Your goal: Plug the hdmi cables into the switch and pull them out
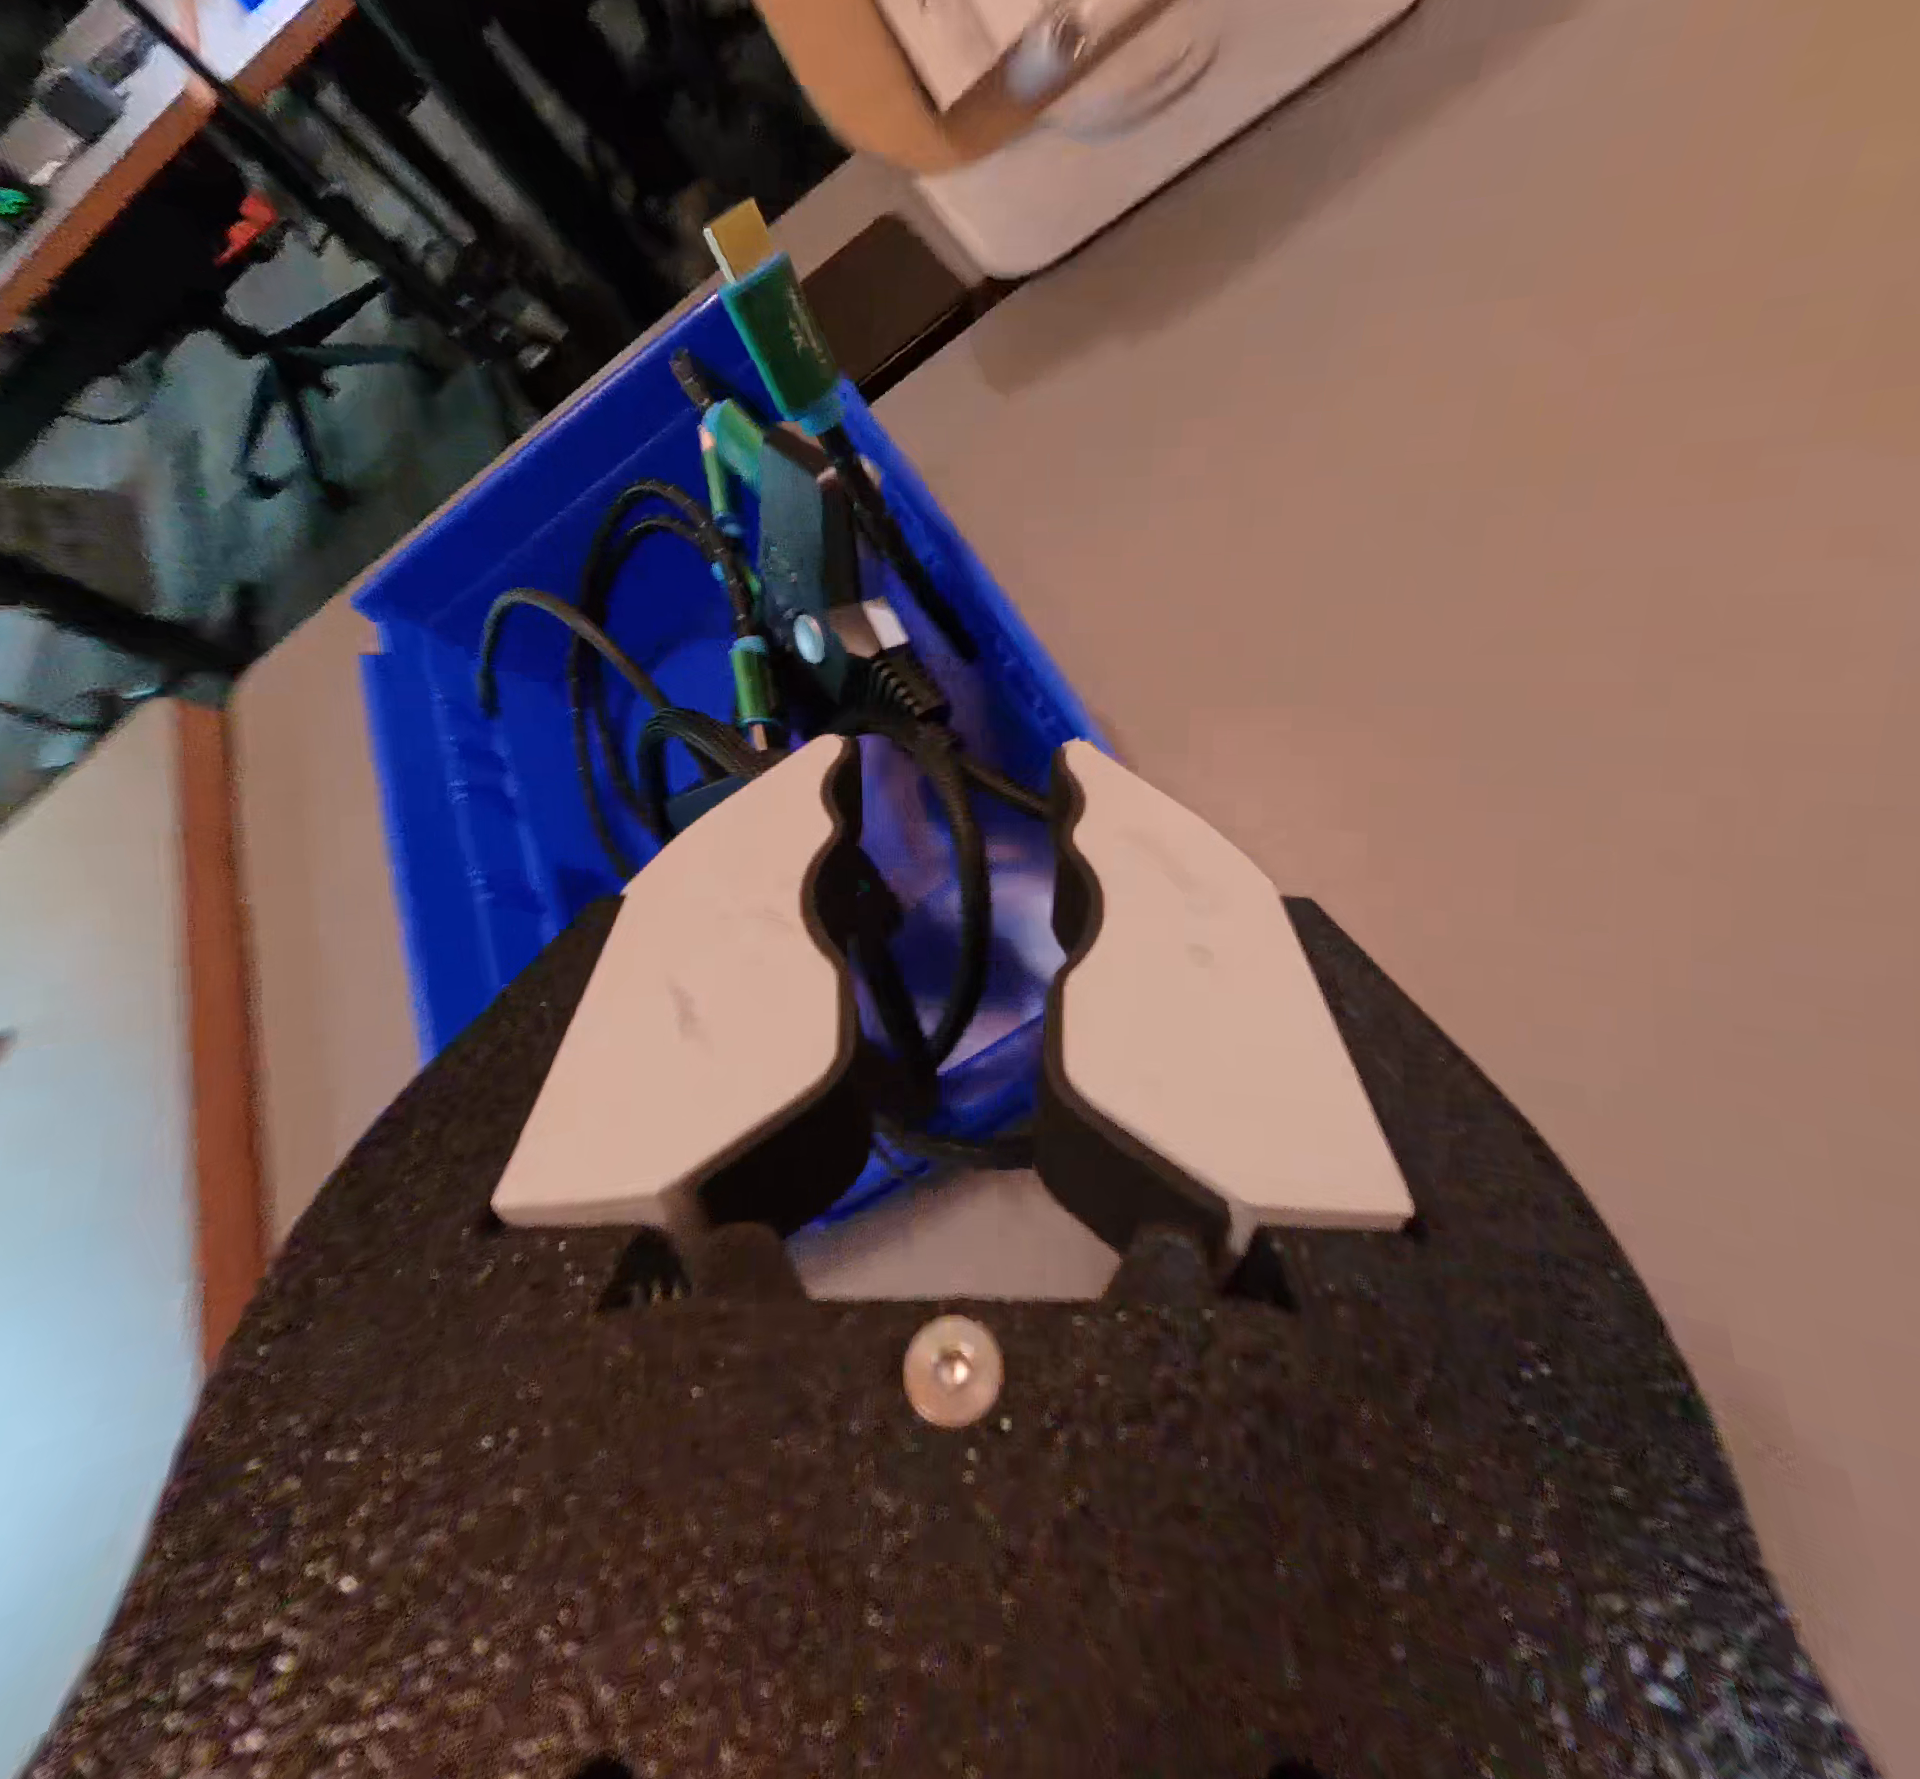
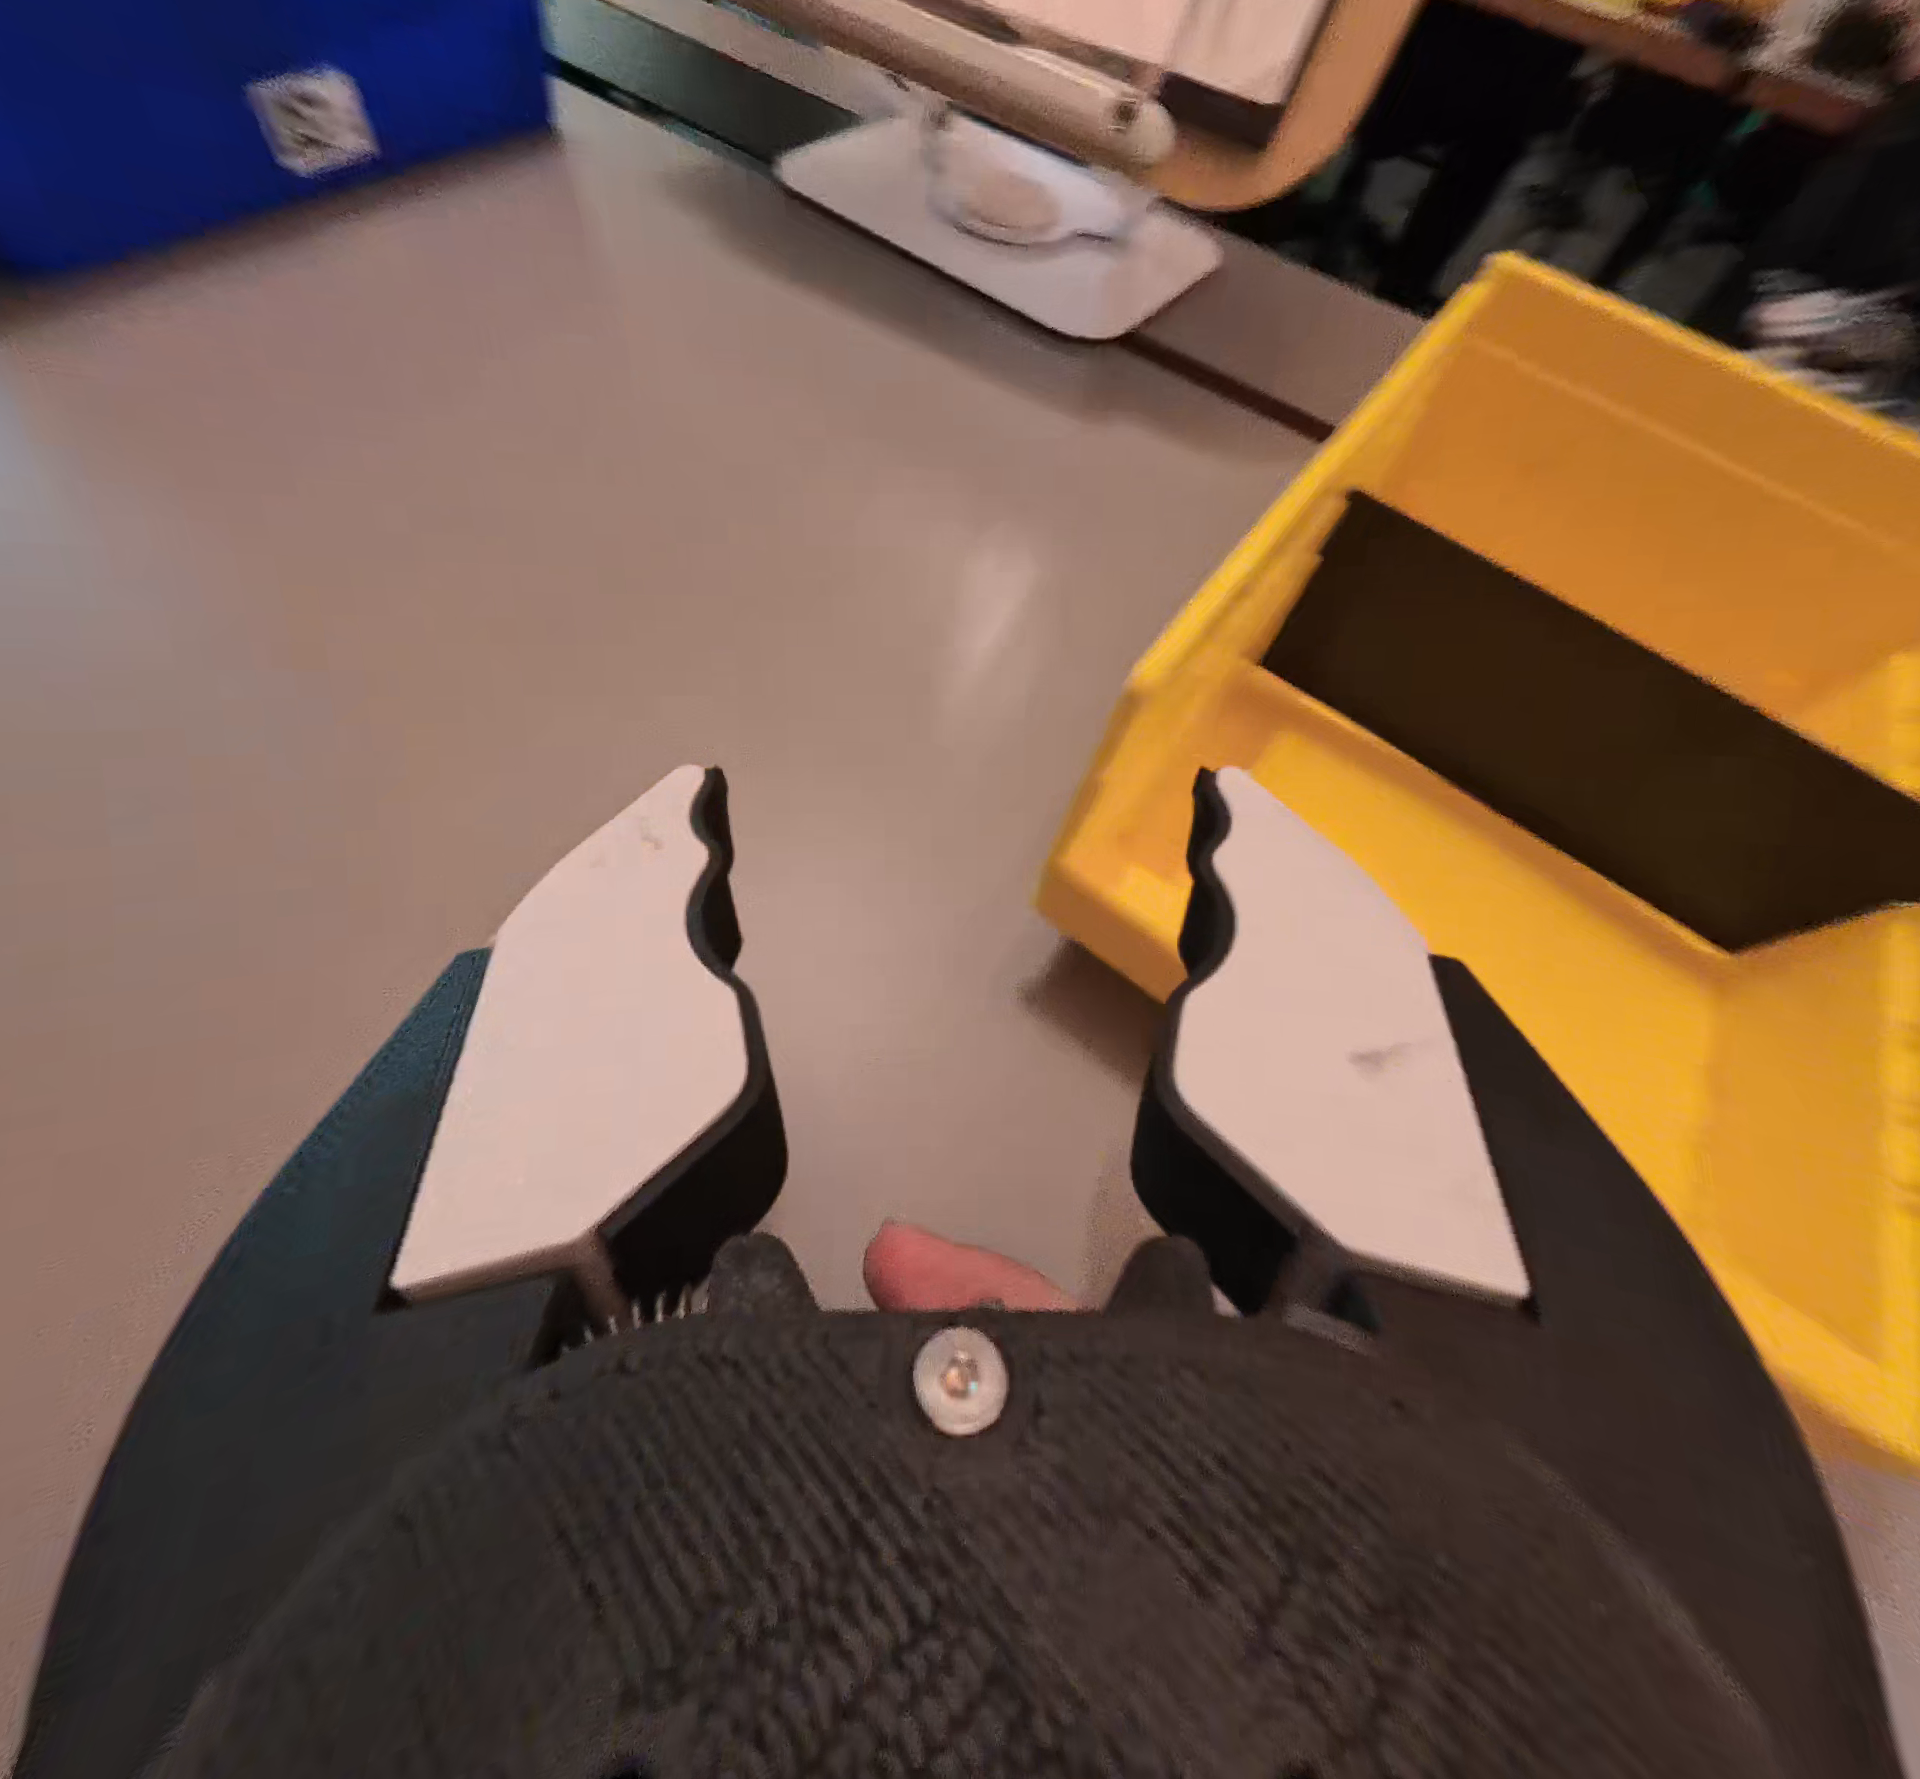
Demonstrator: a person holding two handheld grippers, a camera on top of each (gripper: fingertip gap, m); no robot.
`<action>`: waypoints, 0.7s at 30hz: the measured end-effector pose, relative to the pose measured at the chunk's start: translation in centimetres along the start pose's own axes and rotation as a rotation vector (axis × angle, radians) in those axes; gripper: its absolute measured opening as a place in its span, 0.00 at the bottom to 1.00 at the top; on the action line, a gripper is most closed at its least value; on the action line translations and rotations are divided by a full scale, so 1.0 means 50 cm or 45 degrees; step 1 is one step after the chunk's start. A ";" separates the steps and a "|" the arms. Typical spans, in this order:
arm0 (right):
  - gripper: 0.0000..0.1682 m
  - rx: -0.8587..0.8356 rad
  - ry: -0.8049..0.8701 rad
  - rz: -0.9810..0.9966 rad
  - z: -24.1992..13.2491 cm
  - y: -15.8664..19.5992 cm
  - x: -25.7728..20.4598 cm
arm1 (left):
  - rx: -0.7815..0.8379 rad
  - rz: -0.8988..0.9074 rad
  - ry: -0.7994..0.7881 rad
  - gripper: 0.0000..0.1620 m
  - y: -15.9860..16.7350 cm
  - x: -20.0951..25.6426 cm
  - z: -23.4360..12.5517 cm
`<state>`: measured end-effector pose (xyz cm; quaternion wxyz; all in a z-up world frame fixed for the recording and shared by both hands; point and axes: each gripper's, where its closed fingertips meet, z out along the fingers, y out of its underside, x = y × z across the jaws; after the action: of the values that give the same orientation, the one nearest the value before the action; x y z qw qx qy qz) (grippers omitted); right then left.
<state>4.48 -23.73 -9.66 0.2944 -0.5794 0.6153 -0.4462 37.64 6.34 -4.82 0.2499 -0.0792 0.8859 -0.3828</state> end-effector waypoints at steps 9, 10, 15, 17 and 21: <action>0.45 0.062 0.146 0.100 -0.036 0.001 0.071 | -0.333 0.045 -0.305 0.22 0.024 -0.091 0.034; 0.44 0.083 0.136 0.112 -0.039 -0.002 0.071 | -0.365 0.025 -0.324 0.22 0.033 -0.098 0.034; 0.44 0.078 0.117 0.134 -0.037 0.006 0.074 | -0.317 -0.244 -0.192 0.27 0.039 -0.081 0.046; 0.44 0.073 0.098 0.136 -0.032 0.007 0.069 | -0.331 -0.255 -0.180 0.28 0.045 -0.077 0.053; 0.43 0.078 0.076 0.128 -0.026 0.005 0.059 | -0.309 -0.143 -0.295 0.26 0.025 -0.100 0.049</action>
<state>2.77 -26.35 -8.87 0.3155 -0.5250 0.6382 -0.4664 43.27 7.28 -5.23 0.3171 -0.2017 0.8851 -0.2746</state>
